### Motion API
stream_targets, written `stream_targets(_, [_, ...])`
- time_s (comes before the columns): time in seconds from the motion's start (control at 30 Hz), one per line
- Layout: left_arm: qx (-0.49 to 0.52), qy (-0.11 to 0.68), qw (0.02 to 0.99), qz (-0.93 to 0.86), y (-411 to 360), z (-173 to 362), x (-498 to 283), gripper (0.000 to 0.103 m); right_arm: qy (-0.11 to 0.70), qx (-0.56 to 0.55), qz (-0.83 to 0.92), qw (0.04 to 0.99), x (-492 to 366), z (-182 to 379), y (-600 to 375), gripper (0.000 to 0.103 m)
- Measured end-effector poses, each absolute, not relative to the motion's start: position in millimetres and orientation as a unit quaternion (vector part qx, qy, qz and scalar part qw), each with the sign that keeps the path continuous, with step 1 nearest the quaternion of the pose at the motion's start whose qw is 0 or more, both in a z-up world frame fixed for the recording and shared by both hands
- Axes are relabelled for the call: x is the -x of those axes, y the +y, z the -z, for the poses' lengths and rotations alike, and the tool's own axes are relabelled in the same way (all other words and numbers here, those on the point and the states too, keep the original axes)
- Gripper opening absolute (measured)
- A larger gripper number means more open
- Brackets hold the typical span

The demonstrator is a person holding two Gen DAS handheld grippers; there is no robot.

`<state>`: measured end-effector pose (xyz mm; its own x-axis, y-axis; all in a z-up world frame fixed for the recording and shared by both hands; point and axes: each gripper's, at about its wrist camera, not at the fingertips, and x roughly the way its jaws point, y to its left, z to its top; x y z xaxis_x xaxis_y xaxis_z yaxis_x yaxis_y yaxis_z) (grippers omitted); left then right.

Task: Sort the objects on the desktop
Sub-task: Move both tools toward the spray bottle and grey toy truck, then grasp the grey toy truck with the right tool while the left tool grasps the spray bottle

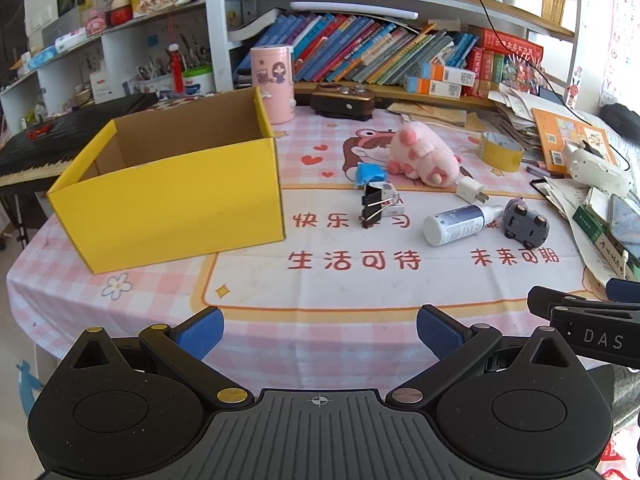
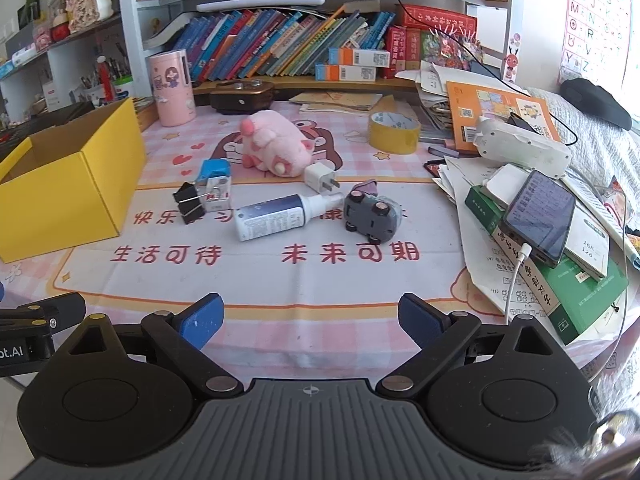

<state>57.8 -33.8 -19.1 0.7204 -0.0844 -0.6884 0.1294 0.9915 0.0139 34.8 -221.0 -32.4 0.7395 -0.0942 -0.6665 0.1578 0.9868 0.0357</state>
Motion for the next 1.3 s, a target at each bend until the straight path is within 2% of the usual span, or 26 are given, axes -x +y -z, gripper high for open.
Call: stream_targets(1.3, [-0.027, 0.406, 0.913, 0.04, -119, 32, -145, 0.103, 0.394, -0.046, 0.025, 0.918, -144, 50, -309, 0.093])
